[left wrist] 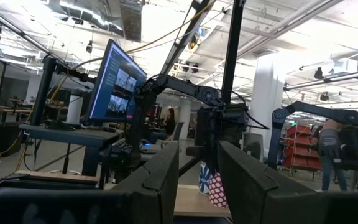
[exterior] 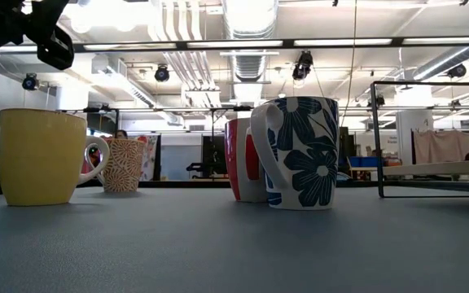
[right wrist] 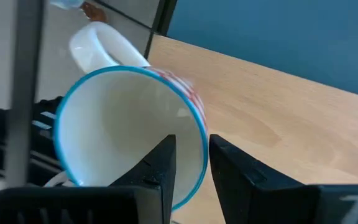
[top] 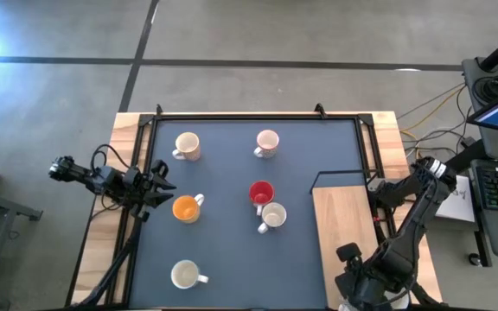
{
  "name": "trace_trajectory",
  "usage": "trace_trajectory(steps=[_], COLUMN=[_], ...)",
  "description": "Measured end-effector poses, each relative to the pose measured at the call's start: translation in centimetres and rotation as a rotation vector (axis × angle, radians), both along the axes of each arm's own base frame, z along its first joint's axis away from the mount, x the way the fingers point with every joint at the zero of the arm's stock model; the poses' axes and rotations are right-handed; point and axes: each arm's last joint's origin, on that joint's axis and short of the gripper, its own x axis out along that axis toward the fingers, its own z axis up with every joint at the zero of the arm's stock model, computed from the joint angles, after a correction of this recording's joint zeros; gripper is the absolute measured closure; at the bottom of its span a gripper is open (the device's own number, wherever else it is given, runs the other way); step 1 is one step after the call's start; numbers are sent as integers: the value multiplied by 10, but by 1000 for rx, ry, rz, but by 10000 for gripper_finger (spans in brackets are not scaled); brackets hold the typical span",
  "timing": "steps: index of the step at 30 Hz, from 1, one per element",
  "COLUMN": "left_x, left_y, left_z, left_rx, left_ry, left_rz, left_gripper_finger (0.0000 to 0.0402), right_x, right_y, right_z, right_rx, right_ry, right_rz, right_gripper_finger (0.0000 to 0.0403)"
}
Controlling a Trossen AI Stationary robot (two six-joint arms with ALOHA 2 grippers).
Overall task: Place coffee mugs
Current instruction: Put the blue pattern mug on the shelf
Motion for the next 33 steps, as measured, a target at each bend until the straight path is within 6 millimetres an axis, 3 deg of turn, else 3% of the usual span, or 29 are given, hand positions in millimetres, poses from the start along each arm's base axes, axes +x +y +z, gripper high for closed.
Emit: trace_trajectory(steps=[12,18,24,33], left_x=[0,0,0,0], left_y=[0,0,0,0], left_z=[0,0,0,0], left_rx=[0,0,0,0], left_ry=[0,0,0,0], left_rz=[0,0,0,0], left_gripper_finger=[306,306,306,306], right_x=[-13,-8,12,70], right_y=[-21,-41,-75,-124], right_z=[34,49,65,46], right_rx=[91,-39,-263,-283], right_ry=[-67,-345,-671,-509], right_rz=[-22,-115,-400,-667], right_gripper_finger=[323,327,327,327])
